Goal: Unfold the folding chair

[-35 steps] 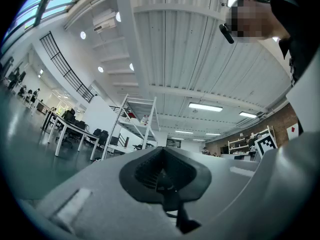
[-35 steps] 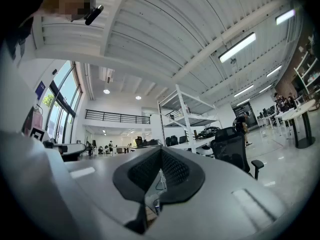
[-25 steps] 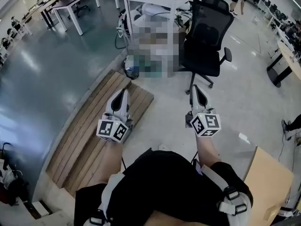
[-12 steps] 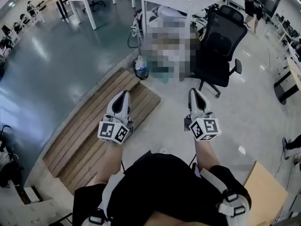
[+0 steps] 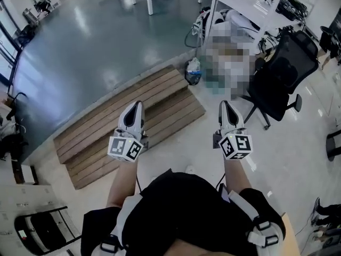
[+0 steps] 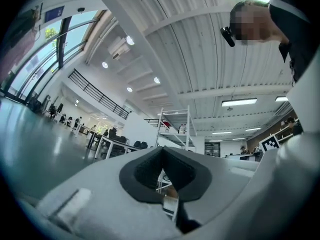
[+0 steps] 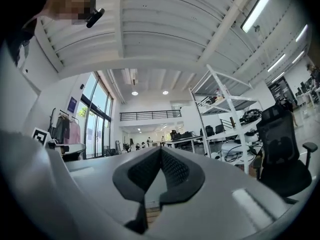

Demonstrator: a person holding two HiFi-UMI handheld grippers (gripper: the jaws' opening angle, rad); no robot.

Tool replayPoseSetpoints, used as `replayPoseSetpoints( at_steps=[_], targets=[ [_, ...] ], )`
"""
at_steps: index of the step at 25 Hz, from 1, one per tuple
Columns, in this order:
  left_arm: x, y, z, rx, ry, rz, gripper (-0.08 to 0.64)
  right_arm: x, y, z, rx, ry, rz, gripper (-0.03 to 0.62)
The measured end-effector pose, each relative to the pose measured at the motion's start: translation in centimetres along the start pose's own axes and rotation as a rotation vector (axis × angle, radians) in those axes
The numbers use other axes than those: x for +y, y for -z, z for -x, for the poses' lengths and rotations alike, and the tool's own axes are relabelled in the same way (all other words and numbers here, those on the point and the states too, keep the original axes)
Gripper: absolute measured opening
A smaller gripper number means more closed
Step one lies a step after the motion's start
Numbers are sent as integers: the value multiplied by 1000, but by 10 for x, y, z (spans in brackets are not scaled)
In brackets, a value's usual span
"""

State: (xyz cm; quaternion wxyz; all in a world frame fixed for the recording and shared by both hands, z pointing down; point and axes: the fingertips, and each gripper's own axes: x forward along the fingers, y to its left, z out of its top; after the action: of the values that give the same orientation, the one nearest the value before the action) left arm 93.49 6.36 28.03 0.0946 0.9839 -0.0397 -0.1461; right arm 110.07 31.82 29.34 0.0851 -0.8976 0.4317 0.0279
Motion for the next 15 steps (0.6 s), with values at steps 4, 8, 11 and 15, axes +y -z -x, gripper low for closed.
replayPoseSetpoints(
  at_steps=[4, 8, 11, 15],
  targets=[
    [28, -12, 31, -2, -72, -40, -1, 44, 10, -29, 17, -109, -14, 3],
    [52, -31, 63, -16, -151, -92, 0, 88, 15, -55, 26, -220, -35, 3],
    [72, -46, 93, -36, -224, -120, 0, 123, 20, -71, 35, -298, -44, 3],
    [103, -68, 142, -56, -330, -139, 0, 179, 28, -89, 49, -390, -51, 3]
  ],
)
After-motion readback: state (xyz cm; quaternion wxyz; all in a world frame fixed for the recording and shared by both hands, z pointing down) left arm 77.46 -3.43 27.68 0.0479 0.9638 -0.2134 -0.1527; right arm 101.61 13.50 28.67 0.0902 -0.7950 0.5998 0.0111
